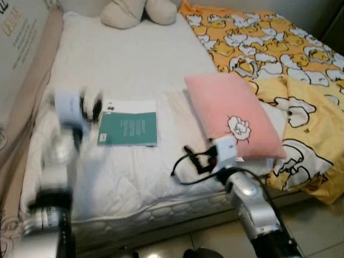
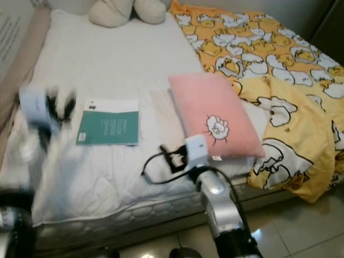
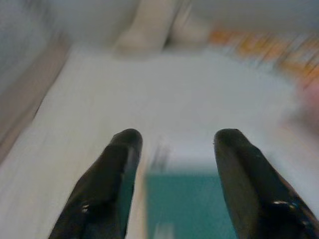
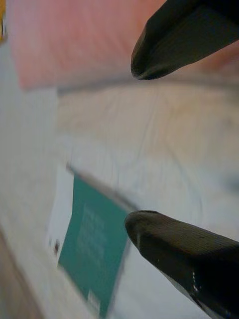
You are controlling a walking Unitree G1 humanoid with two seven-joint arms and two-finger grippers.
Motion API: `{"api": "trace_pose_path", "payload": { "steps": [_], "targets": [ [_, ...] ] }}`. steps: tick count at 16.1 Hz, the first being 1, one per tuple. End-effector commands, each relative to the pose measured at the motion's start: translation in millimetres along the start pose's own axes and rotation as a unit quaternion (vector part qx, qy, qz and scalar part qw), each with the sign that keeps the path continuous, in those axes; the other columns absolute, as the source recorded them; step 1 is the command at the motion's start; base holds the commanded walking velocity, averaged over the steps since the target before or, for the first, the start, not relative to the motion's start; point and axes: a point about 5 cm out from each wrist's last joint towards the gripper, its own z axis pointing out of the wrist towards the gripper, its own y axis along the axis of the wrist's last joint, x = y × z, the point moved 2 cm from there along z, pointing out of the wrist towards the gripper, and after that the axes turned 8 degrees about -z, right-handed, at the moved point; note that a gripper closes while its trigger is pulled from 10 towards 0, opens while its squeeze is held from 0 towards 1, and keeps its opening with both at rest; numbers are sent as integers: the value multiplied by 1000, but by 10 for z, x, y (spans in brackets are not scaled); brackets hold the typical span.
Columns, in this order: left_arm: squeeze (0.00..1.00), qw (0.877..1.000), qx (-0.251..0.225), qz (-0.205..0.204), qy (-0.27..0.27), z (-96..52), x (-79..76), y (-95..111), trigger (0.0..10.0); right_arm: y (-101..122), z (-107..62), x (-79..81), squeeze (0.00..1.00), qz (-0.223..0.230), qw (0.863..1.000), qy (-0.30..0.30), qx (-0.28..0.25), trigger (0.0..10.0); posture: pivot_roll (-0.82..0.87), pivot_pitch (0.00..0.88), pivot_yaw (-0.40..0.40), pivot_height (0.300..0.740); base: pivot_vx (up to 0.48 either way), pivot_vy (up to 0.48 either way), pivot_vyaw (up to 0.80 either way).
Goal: Clean up the room
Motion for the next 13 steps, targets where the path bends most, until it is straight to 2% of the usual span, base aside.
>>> {"api": "trace_pose_path", "payload": {
  "steps": [1, 2, 4, 5, 6, 7, 8, 10, 11, 13],
  "targets": [
    [1000, 1000, 11, 11, 27, -43, -26, -112, 10000, 26, 24, -49, 1000, -16, 1000, -18, -6, 10000, -16, 0, -62, 740, 0, 0, 0],
    [1000, 998, 22, -3, 52, -88, 12, -206, 10000, 30, 34, -61, 1000, -19, 1000, -20, -8, 10000, -8, 0, -72, 740, 0, 0, 0],
    [1000, 998, 23, -6, 59, -153, -26, -265, 10000, 4, 77, -74, 1000, -32, 999, -27, -1, 10000, 3, 0, -87, 740, 0, 0, 0],
    [1000, 997, 27, -1, 67, -160, -26, -270, 10000, 17, 98, -59, 0, -42, 999, -24, -6, 10000, 5, 0, -90, 740, 0, -439, 0],
    [886, 997, 24, 5, 78, -151, -19, -255, 10000, 49, 125, -23, 0, -49, 999, -16, -15, 10000, 7, 0, -98, 740, 0, -431, 0],
    [886, 997, 21, 6, 79, -147, -17, -244, 10000, 59, 129, -16, 0, -47, 999, -15, -17, 10000, 7, 0, -98, 740, 0, -431, 0],
    [0, 996, 13, 17, 84, -146, -15, -212, 10000, 57, 145, 8, 0, -53, 998, -10, -16, 10000, 8, 0, -101, 740, 0, -420, 0],
    [0, 992, 6, 61, 112, -146, 35, -182, 10000, 53, 171, 37, 0, -56, 998, -7, -17, 10000, 8, 0, -103, 740, 0, 0, 0],
    [0, 992, 7, 57, 115, -149, 43, -188, 10000, 54, 174, 41, 0, -55, 998, -5, -18, 10000, 8, 0, -102, 740, 0, 0, 0],
    [0, 991, 7, 64, 120, -152, 53, -182, 10000, 57, 183, 71, 0, -54, 998, 2, -25, 10000, 14, 0, -100, 740, 0, 0, 703]
  ]
}}
